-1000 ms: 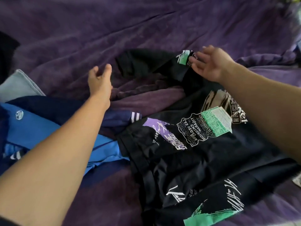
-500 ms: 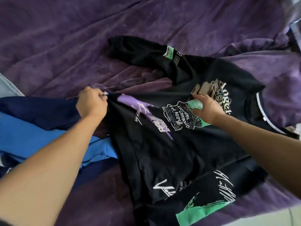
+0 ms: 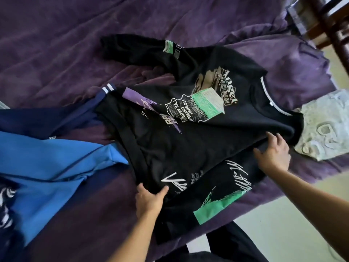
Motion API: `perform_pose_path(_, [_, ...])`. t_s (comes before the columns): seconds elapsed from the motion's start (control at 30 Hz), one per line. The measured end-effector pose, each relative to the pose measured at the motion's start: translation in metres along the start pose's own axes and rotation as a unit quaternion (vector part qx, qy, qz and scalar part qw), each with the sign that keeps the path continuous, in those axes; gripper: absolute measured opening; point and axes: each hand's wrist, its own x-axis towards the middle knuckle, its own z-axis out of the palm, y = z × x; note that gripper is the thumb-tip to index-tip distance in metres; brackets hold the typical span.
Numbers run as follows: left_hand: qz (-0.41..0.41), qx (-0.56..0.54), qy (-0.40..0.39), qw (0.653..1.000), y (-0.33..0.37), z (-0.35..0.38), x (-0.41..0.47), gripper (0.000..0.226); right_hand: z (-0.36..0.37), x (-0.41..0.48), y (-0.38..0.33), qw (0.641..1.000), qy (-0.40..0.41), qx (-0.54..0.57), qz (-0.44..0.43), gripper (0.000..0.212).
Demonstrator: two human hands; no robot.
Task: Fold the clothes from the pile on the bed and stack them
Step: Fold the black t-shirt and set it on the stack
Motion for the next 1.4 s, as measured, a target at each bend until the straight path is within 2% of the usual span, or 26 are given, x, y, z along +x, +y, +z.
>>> perform_pose_path(0.07, [-0.025, -0.067, -0.016, 0.997, -0.018, 0.017, -0.014, 0.087, 0.010, -0.007, 0.037, 0.989, -0.024, 0.063, 0.132, 0.081])
perform_pose_path(0.13, [-0.023, -0.082, -0.009, 0.996, -0.025, 0.025, -0.020, 0.060, 0.020, -0.009, 0.059, 0.954, -0.074, 0.163, 0.239, 0.078])
perform_pose_path(0.2, [0.000, -0.065, 0.024, 0.998, -0.027, 0.022, -0.023, 0.021, 0.026, -0.013, 0.064, 0.905, -0.119, 0.289, 0.287, 0.043])
perform_pose_path(0.23, [0.016, -0.051, 0.040, 0.998, -0.028, 0.018, -0.023, 0.009, 0.030, -0.012, 0.063, 0.885, -0.137, 0.343, 0.285, 0.024])
perform_pose_path(0.27, [0.033, -0.033, 0.060, 0.997, -0.031, 0.011, -0.021, 0.010, 0.034, -0.010, 0.063, 0.881, -0.144, 0.359, 0.273, 0.015])
perform_pose_path(0.37, [0.033, 0.037, 0.105, 0.993, -0.049, -0.004, -0.017, 0.011, 0.039, -0.010, 0.077, 0.905, -0.150, 0.319, 0.239, 0.013])
perform_pose_path(0.43, [0.002, 0.047, 0.119, 0.992, -0.065, -0.006, -0.017, 0.016, 0.035, -0.014, 0.113, 0.915, -0.147, 0.276, 0.256, 0.021])
perform_pose_path(0.53, [-0.030, 0.037, 0.123, 0.991, -0.078, 0.010, -0.025, 0.019, 0.019, -0.021, 0.172, 0.924, -0.207, 0.201, 0.252, 0.020])
perform_pose_path(0.6, [-0.043, -0.003, 0.152, 0.987, -0.079, 0.024, -0.033, 0.025, 0.006, -0.015, 0.183, 0.930, -0.225, 0.179, 0.231, 0.013])
perform_pose_path(0.67, [-0.058, -0.065, 0.168, 0.982, -0.075, 0.039, -0.046, 0.039, -0.006, 0.003, 0.179, 0.957, -0.167, 0.167, 0.171, 0.015])
perform_pose_path(0.73, [-0.052, -0.109, 0.138, 0.983, -0.072, 0.059, -0.059, 0.065, -0.020, 0.026, 0.162, 0.972, -0.118, 0.177, 0.105, 0.023])
perform_pose_path(0.77, [-0.039, -0.114, 0.122, 0.985, -0.069, 0.070, -0.063, 0.077, -0.022, 0.042, 0.154, 0.969, -0.124, 0.192, 0.095, 0.033])
perform_pose_path(0.83, [-0.008, -0.076, 0.104, 0.992, -0.068, 0.092, -0.071, 0.088, -0.016, 0.068, 0.149, 0.957, -0.139, 0.232, 0.110, 0.076])
perform_pose_path(0.87, [0.010, -0.040, 0.095, 0.995, -0.069, 0.103, -0.074, 0.083, -0.010, 0.077, 0.149, 0.951, -0.149, 0.237, 0.130, 0.095])
perform_pose_path(0.9, [0.029, -0.004, 0.087, 0.996, -0.070, 0.113, -0.079, 0.073, -0.005, 0.078, 0.150, 0.947, -0.163, 0.240, 0.138, 0.100])
perform_pose_path(0.97, [0.047, 0.039, 0.084, 0.995, -0.069, 0.124, -0.091, 0.049, -0.002, 0.061, 0.150, 0.950, -0.179, 0.222, 0.130, 0.070])
perform_pose_path(1.03, [0.035, 0.037, 0.084, 0.995, -0.070, 0.124, -0.101, 0.041, -0.001, 0.044, 0.159, 0.960, -0.174, 0.185, 0.118, 0.049])
perform_pose_path(1.1, [0.003, 0.044, 0.065, 0.997, -0.070, 0.113, -0.108, 0.041, -0.010, 0.034, 0.170, 0.978, -0.167, 0.099, 0.076, 0.042])
perform_pose_path(1.2, [-0.014, 0.047, 0.058, 0.997, -0.067, 0.083, -0.119, 0.040, -0.031, 0.030, 0.173, 0.989, -0.143, -0.041, -0.019, 0.049])
perform_pose_path(1.3, [0.053, -0.115, 0.145, 0.981, -0.043, 0.041, -0.133, 0.031, -0.044, 0.021, 0.159, 0.972, -0.123, -0.092, -0.176, 0.065])
perform_pose_path(1.4, [0.131, -0.281, 0.153, 0.938, -0.002, -0.006, -0.144, 0.032, -0.046, 0.010, 0.140, 0.926, -0.158, -0.198, -0.281, 0.080])
